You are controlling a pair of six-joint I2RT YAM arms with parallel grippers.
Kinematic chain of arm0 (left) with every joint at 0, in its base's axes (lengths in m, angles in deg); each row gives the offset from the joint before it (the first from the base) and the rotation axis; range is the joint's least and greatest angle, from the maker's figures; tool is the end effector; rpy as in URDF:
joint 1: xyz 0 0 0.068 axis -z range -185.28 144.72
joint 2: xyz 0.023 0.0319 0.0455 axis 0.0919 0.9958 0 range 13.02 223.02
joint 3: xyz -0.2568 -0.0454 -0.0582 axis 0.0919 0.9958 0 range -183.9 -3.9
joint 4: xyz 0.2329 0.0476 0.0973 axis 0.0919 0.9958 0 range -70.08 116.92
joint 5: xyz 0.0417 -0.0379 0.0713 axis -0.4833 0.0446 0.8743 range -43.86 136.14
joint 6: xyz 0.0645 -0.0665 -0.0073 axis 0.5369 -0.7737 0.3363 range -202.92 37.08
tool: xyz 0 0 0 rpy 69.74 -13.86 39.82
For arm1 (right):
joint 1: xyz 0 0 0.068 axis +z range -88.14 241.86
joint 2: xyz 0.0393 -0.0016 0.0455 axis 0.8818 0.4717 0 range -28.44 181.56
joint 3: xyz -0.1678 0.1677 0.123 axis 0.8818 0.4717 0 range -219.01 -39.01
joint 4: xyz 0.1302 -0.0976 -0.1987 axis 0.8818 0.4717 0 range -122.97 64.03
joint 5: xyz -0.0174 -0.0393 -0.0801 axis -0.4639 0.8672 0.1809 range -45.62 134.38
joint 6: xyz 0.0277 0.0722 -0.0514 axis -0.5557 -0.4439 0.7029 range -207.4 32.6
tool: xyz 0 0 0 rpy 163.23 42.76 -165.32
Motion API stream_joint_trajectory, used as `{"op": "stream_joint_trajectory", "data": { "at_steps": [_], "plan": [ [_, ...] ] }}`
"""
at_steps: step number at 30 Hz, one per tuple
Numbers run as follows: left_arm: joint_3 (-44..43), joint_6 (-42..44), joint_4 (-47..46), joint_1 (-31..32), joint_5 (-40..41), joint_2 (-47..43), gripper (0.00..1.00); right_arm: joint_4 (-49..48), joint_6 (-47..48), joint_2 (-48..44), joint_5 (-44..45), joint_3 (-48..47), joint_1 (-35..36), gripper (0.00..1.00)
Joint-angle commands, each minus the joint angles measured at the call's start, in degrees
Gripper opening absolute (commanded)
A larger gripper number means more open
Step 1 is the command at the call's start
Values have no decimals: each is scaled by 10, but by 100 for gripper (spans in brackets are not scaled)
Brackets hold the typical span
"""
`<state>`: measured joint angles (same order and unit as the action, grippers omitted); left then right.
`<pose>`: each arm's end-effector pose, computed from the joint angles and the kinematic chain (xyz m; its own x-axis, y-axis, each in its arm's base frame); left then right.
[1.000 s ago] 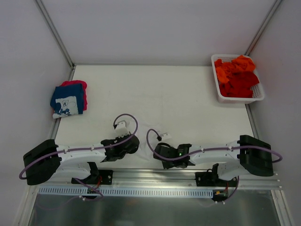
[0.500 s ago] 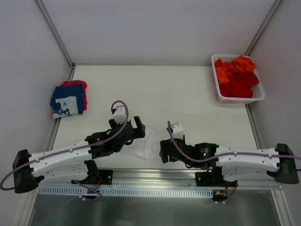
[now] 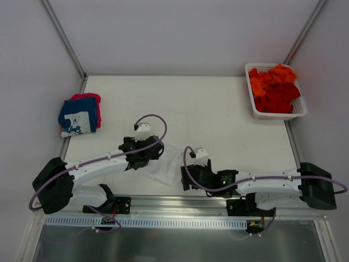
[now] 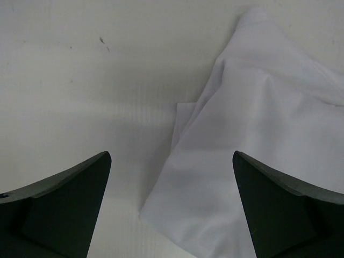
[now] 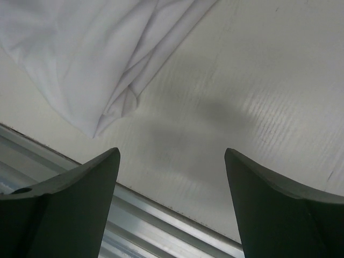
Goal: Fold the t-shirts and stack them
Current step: Fold the tshirt
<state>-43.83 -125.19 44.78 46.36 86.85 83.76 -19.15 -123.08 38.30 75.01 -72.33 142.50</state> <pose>0.1974 -0.1615 0.1724 -0.6256 -0.0313 -0.7795 -0.0737 0.9971 0.0192 0.0828 0.2403 0.1615 -0.5594 -0.3079 -0.7696 -0.5743 0.8134 0.0920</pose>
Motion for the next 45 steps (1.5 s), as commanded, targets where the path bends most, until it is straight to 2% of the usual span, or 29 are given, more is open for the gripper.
{"op": "stream_joint_trajectory", "data": {
  "at_steps": [1, 3, 7, 10, 15, 22, 25, 30, 32, 38, 41, 45],
  "plan": [
    [19, -17, 17, -4, -10, 11, 98, -111, -21, 8, 5, 16, -9, 83],
    [26, -23, 12, -10, -20, 13, 97, -140, -19, 10, 0, 38, -21, 83],
    [58, -21, -31, -16, -50, -16, 96, -270, -18, 18, -49, 84, -55, 83],
    [90, -14, -74, -30, -83, -37, 96, -319, -18, 35, -73, 99, -76, 83],
    [135, -1, -146, -43, -139, -57, 97, -370, -18, 114, -105, 85, -91, 83],
    [188, 5, -253, -50, -221, -84, 96, -555, -55, 243, -168, 91, -96, 83],
    [199, 7, -280, -51, -241, -94, 96, -580, -63, 280, -191, 83, -97, 82],
    [212, 13, -302, -58, -264, -112, 96, -575, -59, 275, -196, 76, -96, 82],
    [213, 14, -303, -61, -265, -112, 97, -537, -49, 251, -188, 72, -95, 82],
    [218, 14, -301, -65, -264, -119, 95, -380, -8, 152, -110, 49, -70, 82],
    [211, 10, -285, -65, -264, -120, 93, -237, 10, 104, -38, 15, -51, 82],
    [208, -25, -277, -65, -277, -105, 88, -202, 20, 60, -20, 12, -43, 82]
  ]
}}
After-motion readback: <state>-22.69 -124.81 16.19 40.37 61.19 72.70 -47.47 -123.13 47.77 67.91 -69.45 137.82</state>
